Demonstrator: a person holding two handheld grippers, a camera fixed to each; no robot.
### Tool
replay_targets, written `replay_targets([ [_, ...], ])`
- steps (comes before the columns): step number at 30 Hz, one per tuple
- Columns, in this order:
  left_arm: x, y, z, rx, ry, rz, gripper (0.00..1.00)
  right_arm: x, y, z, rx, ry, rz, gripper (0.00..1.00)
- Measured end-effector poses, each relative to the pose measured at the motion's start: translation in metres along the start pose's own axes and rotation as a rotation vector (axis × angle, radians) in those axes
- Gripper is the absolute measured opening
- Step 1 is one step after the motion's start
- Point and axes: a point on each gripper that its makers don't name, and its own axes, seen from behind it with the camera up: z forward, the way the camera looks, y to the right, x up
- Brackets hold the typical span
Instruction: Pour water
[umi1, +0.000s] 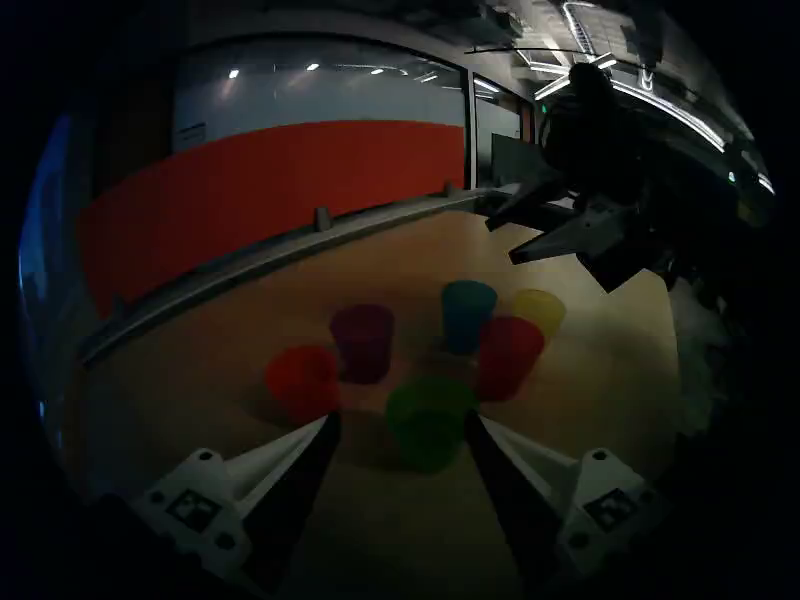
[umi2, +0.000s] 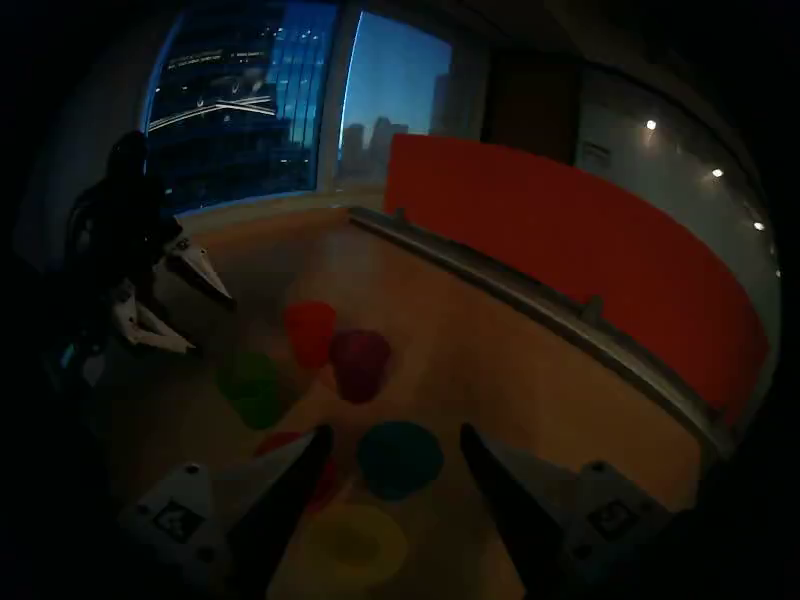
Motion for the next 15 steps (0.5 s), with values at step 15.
replay_targets([
  [15,0.024,-0.037,-0.027,0.188,0.177,-0.076,0.91,0.02,0.027,-0.04,-0.24,0.208,0.071,1.0],
])
